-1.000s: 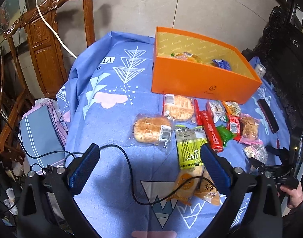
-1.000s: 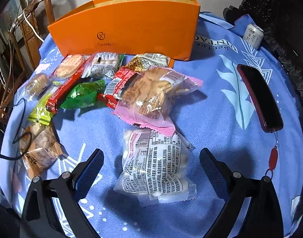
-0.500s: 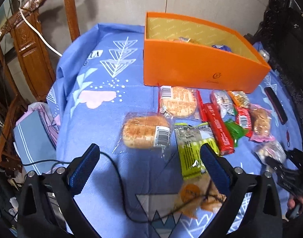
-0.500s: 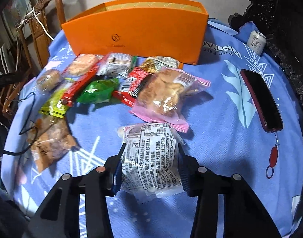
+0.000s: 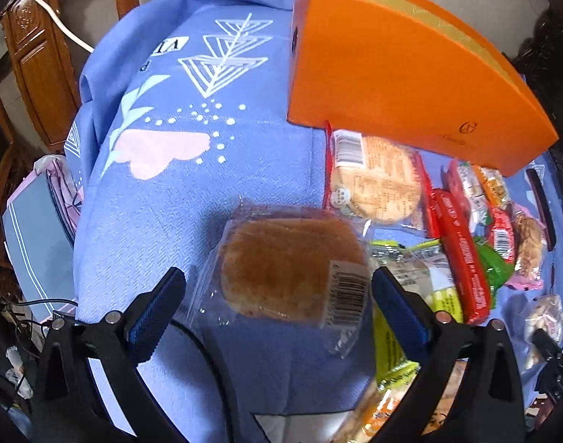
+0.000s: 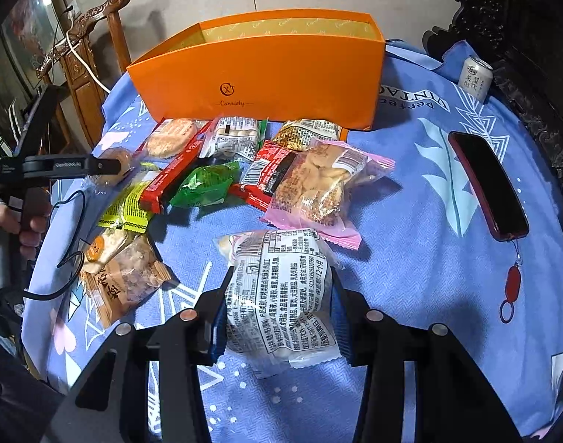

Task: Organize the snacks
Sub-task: 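Grasp the white printed bag with the right gripper while the left gripper approaches the bread loaf, then grasp the wrapped bread loaf with the left gripper and lift it, then drop the bread loaf into the box with the left gripper while the right gripper drops the white bag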

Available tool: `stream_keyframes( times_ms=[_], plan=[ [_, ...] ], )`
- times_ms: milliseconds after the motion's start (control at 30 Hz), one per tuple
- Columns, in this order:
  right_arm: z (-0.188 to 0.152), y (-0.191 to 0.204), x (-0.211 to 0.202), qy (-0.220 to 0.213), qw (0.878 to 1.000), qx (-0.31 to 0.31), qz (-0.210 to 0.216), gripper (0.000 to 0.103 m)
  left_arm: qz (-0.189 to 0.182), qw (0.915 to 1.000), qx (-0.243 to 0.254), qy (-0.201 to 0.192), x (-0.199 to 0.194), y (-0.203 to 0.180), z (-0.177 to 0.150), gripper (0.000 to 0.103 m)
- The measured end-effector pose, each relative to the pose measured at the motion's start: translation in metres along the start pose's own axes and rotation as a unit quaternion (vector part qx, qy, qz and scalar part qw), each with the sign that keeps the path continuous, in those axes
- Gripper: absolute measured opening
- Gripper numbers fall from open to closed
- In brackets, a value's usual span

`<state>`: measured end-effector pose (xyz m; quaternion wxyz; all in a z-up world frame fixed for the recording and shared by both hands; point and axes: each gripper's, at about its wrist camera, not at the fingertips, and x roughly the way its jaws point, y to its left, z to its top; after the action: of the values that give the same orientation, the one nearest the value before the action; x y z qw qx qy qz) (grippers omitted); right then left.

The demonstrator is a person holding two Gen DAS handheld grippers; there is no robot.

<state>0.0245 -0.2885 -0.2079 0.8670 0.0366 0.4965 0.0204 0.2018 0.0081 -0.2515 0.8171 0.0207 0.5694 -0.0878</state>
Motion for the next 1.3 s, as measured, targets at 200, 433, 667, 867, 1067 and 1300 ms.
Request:
stream_keyframes(
  times_ms=[200,433,667,867,1067,1300],
  plan=[
    [0.002,0.001,0.0,0.001,1.0,0.0,0.002,0.047,0.004,0.9998,0.001,0.018,0.021,0.0,0.001,0.099],
    [0.004,0.001,0.002,0.0,1.0,0.001,-0.002,0.047,0.022,0.9991,0.036,-0.011,0.021,-0.009,-0.002,0.09],
    [0.004,0.001,0.003,0.001,1.0,0.001,-0.004,0.047,0.019,0.9986,0.041,-0.028,0.01,-0.008,-0.005,0.071],
    [0.005,0.001,-0.002,-0.008,1.0,0.003,-0.002,0.047,0.014,0.9974,0.046,-0.052,-0.012,-0.015,-0.011,0.07],
    [0.009,0.005,-0.01,-0.021,1.0,-0.001,0.002,0.047,0.007,0.9956,0.051,-0.078,-0.042,-0.02,-0.017,0.07],
    [0.022,0.011,-0.025,-0.043,0.999,-0.009,0.013,0.047,-0.012,0.9927,0.052,-0.108,-0.082,-0.028,-0.015,0.07]
  ],
)
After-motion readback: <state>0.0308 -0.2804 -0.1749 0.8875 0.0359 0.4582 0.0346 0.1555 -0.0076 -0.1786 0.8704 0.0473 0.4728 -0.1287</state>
